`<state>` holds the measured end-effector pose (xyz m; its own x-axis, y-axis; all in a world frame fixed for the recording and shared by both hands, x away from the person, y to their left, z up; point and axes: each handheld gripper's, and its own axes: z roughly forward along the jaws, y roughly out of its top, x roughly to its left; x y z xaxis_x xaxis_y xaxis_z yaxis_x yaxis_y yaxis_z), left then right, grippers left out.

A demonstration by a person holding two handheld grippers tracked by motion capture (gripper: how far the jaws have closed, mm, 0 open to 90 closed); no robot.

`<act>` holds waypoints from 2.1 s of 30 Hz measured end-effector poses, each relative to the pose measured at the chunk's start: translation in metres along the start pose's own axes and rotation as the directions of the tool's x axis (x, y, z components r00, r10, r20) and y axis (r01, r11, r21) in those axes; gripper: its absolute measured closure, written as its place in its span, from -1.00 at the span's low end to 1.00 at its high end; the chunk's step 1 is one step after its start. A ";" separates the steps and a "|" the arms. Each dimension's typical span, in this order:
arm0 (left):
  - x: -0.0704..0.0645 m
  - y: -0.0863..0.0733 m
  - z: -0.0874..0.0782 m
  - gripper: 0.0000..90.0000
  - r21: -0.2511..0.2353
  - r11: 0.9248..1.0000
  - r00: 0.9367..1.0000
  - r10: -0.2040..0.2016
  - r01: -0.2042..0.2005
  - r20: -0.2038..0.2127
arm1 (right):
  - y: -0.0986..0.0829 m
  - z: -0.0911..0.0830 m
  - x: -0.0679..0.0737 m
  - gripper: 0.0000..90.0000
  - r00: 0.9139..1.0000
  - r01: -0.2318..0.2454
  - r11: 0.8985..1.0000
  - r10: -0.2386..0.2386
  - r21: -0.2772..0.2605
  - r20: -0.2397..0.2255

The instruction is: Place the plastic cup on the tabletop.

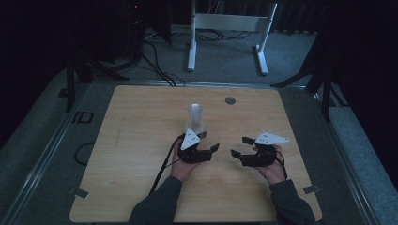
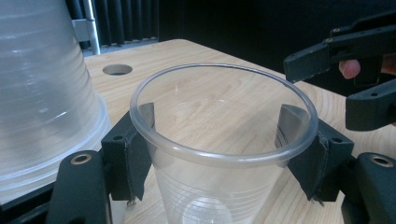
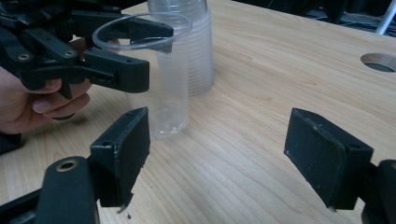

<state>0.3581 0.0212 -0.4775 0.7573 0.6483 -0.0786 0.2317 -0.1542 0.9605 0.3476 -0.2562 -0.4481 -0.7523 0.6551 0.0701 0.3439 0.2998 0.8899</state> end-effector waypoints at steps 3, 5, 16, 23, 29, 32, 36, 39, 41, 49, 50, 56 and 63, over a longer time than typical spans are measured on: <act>0.000 0.000 0.000 -0.34 0.003 1.000 1.000 0.001 -0.001 0.001 | 0.000 0.000 0.000 -0.51 1.000 -0.001 1.000 0.001 -0.001 0.000; -0.001 -0.001 0.002 -0.35 0.002 1.000 1.000 -0.002 0.002 0.002 | 0.000 0.000 0.000 -0.51 1.000 0.000 1.000 0.000 0.000 0.000; -0.002 -0.004 0.004 -0.36 0.011 1.000 1.000 -0.013 0.013 0.000 | 0.000 0.000 0.000 -0.51 1.000 -0.001 1.000 0.001 -0.001 -0.001; -0.002 -0.007 0.006 -0.36 0.027 1.000 1.000 -0.011 0.011 -0.002 | -0.001 0.000 0.000 -0.51 1.000 0.000 1.000 0.000 0.001 -0.001; -0.001 -0.010 0.007 -0.36 0.031 0.999 1.000 -0.015 0.016 -0.003 | -0.001 0.000 0.000 -0.51 1.000 -0.001 1.000 0.001 0.000 -0.001; -0.002 -0.010 0.007 -0.37 0.034 0.999 1.000 -0.011 0.011 -0.005 | -0.001 0.000 0.000 -0.51 1.000 0.000 1.000 0.000 0.000 -0.001; -0.002 -0.011 0.007 -0.38 0.033 0.999 1.000 -0.010 0.010 -0.006 | -0.001 0.001 0.000 -0.51 1.000 0.000 1.000 0.000 0.000 -0.002; -0.002 -0.011 0.008 -0.38 0.037 0.999 1.000 -0.007 0.007 -0.007 | -0.001 0.001 0.000 -0.51 1.000 0.000 1.000 0.000 0.001 -0.001; -0.002 -0.011 0.008 -0.39 0.037 0.999 1.000 -0.007 0.007 -0.007 | -0.001 0.001 0.000 -0.51 1.000 0.000 1.000 0.000 0.000 -0.001; -0.003 -0.012 0.008 -0.39 0.046 0.999 1.000 -0.007 0.007 0.001 | -0.001 0.000 -0.001 -0.51 1.000 -0.001 1.000 0.001 -0.001 0.000; -0.003 -0.012 0.008 -0.40 0.048 0.999 1.000 -0.003 0.003 -0.002 | -0.001 0.000 -0.001 -0.51 1.000 -0.001 1.000 0.001 -0.001 0.000; -0.004 -0.012 0.010 -0.60 0.075 0.997 1.000 -0.022 0.022 0.002 | -0.001 0.001 0.000 -0.51 1.000 -0.001 1.000 0.001 0.001 -0.002; -0.005 -0.013 0.011 -0.69 0.117 0.993 1.000 -0.017 0.017 0.001 | -0.001 0.001 0.000 -0.51 1.000 -0.001 1.000 0.001 0.002 -0.002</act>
<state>0.3580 0.0115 -0.4927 0.7540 0.6499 -0.0956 0.3144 -0.2292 0.9212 0.3479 -0.2561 -0.4495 -0.7534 0.6536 0.0718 0.3456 0.3006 0.8889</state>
